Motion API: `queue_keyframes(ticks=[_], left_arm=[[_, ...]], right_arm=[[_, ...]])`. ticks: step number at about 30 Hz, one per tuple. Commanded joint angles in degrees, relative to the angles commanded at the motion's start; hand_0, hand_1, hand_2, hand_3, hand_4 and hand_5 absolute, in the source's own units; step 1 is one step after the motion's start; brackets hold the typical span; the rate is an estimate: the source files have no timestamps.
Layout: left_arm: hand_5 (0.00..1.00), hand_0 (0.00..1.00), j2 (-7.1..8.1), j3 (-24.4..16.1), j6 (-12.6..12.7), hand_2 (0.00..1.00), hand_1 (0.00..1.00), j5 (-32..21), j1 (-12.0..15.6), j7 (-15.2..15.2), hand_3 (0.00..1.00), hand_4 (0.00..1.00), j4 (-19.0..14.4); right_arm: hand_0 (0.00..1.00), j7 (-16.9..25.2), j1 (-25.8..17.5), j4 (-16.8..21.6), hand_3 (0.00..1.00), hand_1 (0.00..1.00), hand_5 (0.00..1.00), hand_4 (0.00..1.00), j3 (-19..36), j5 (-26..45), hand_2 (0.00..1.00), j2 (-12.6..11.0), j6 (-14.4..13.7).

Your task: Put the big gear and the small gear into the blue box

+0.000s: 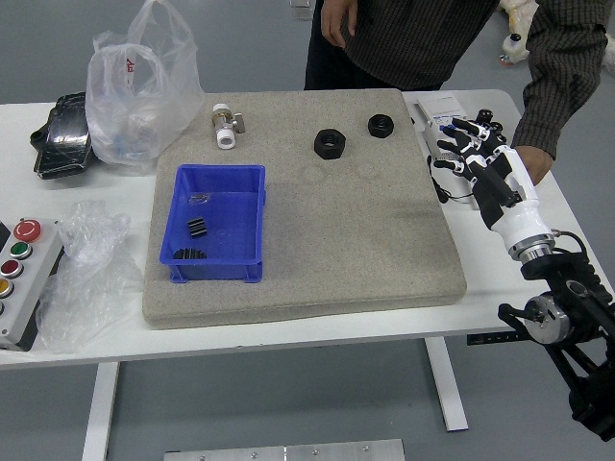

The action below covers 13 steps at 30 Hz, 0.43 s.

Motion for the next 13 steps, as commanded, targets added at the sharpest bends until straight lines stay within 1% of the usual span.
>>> queue_keyframes(ticks=[6, 7, 13], left_arm=[[0.563, 0.704, -0.26, 0.14, -0.02, 0.674, 0.7, -0.12, -0.27, -0.13, 0.801, 0.723, 0.04], [0.56, 0.704, -0.27, 0.18, 0.0, 0.674, 0.7, -0.17, -0.33, -0.19, 0.8, 0.722, 0.05], [0.56, 0.704, -0.31, 0.42, 0.16, 0.674, 0.7, -0.49, -0.54, -0.57, 0.8, 0.722, 0.16]], right_arm=[[0.563, -0.12, -0.14, 0.69, 0.684, 0.692, 0.335, 0.675, 0.44, 0.05, 0.716, -0.22, 0.34], [0.58, -0.12, -0.24, 0.9, 0.684, 0.692, 0.365, 0.69, 0.63, 0.0, 0.717, -0.26, 0.39], [0.58, -0.04, -0.49, 1.42, 0.684, 0.692, 0.365, 0.69, 1.63, -0.16, 0.717, -0.5, 0.56]])
